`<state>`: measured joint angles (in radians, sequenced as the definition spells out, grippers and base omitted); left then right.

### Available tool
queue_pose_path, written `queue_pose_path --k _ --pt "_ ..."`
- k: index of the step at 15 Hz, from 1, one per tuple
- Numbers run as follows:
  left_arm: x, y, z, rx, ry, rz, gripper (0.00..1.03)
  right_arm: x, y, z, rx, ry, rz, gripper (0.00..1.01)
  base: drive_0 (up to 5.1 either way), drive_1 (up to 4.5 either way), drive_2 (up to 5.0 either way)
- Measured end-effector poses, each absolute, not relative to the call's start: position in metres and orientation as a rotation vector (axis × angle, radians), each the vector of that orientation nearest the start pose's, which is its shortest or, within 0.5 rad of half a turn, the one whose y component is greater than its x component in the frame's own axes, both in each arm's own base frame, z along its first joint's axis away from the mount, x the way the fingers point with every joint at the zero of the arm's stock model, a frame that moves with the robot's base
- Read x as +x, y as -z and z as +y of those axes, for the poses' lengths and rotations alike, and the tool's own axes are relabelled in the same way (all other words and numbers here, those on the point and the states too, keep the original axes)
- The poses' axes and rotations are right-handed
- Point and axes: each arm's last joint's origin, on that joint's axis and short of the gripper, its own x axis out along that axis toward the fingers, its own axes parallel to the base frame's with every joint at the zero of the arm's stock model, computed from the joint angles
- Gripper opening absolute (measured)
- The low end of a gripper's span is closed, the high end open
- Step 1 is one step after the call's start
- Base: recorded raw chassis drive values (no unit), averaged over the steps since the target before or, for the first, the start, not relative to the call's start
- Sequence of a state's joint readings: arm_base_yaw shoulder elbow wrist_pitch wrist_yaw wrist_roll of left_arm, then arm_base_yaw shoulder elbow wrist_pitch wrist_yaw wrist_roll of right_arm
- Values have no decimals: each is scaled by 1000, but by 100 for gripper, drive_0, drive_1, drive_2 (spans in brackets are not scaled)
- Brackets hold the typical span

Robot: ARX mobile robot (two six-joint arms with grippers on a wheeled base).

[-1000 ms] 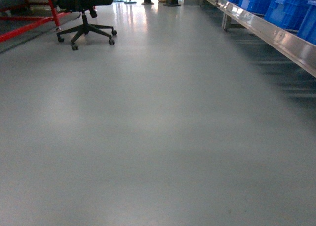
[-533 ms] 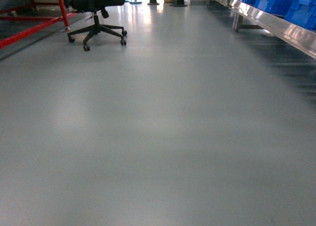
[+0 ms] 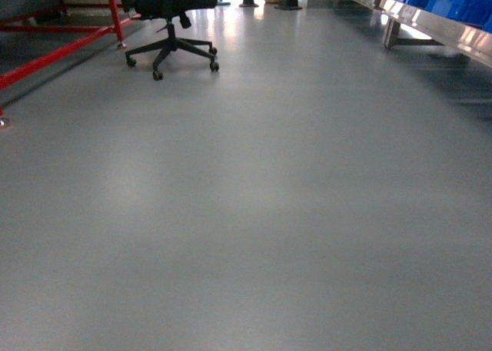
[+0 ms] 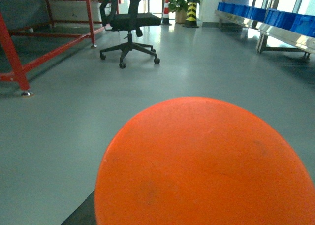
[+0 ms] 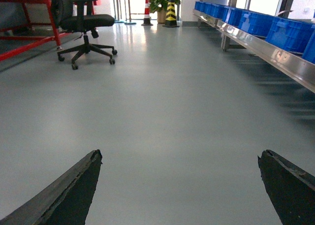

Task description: Pick capacitor and pack into box

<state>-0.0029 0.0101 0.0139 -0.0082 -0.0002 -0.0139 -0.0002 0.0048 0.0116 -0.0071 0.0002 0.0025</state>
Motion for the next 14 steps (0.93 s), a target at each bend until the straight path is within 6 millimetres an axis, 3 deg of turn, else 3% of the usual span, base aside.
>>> queue_pose_path --k 14 --pt "97 -167 0 -14 0 2 44 97 -167 0 2 0 -6 98 0 0 0"
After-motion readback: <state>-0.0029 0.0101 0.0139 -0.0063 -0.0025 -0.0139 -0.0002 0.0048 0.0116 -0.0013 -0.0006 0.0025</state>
